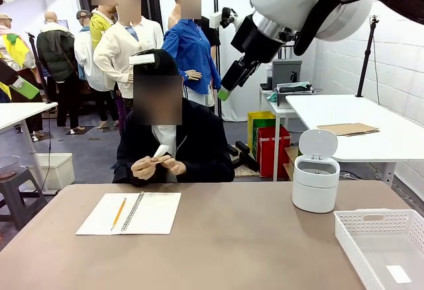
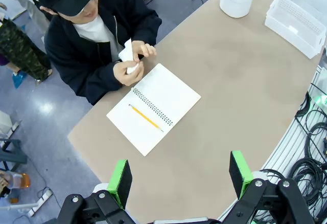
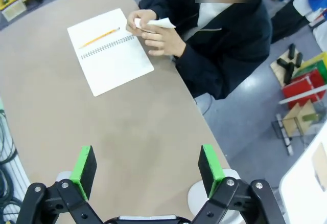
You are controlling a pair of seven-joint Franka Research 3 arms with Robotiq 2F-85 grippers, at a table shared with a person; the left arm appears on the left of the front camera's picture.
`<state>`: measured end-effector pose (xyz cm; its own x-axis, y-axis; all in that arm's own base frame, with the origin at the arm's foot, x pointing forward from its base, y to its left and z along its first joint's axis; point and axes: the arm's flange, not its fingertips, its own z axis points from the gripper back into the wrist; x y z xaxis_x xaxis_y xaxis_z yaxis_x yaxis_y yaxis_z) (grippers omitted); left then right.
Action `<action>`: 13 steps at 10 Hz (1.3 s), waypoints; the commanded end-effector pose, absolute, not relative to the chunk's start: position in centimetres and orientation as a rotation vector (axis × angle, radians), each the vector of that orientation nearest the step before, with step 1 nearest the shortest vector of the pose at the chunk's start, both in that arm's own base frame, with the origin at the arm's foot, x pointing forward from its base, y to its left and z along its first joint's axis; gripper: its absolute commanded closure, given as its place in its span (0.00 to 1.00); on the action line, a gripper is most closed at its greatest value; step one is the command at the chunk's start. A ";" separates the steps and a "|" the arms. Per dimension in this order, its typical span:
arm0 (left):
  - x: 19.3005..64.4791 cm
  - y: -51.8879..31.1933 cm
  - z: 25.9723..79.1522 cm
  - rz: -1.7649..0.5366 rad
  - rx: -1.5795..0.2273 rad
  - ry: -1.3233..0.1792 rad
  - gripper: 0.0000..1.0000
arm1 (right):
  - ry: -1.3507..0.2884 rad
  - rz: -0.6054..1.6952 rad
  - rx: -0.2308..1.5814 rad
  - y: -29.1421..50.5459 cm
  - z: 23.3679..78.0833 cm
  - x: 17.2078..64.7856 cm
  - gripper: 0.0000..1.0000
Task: Sort the paper based on its condition.
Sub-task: If a person hands you a paper, place it in the Organizing basket , and if it's crumpled, put it in the Trash can.
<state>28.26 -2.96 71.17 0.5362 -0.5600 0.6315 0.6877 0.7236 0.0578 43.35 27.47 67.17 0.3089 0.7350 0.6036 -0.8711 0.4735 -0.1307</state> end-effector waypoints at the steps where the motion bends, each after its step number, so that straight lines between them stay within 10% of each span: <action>1: 28.3 -2.9 71.2 -0.744 -0.201 -0.673 0.00 | -0.653 1.056 0.235 27.1 68.3 44.3 0.00; 13: 28.3 -2.9 71.2 -0.744 -0.201 -0.673 0.00 | -0.670 1.066 0.234 27.0 68.3 43.9 0.00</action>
<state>28.27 -2.96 71.17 0.5362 -0.5600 0.6315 0.6877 0.7237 0.0578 44.04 27.22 68.33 0.3105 0.7360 0.6015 -0.8585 0.4888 -0.1550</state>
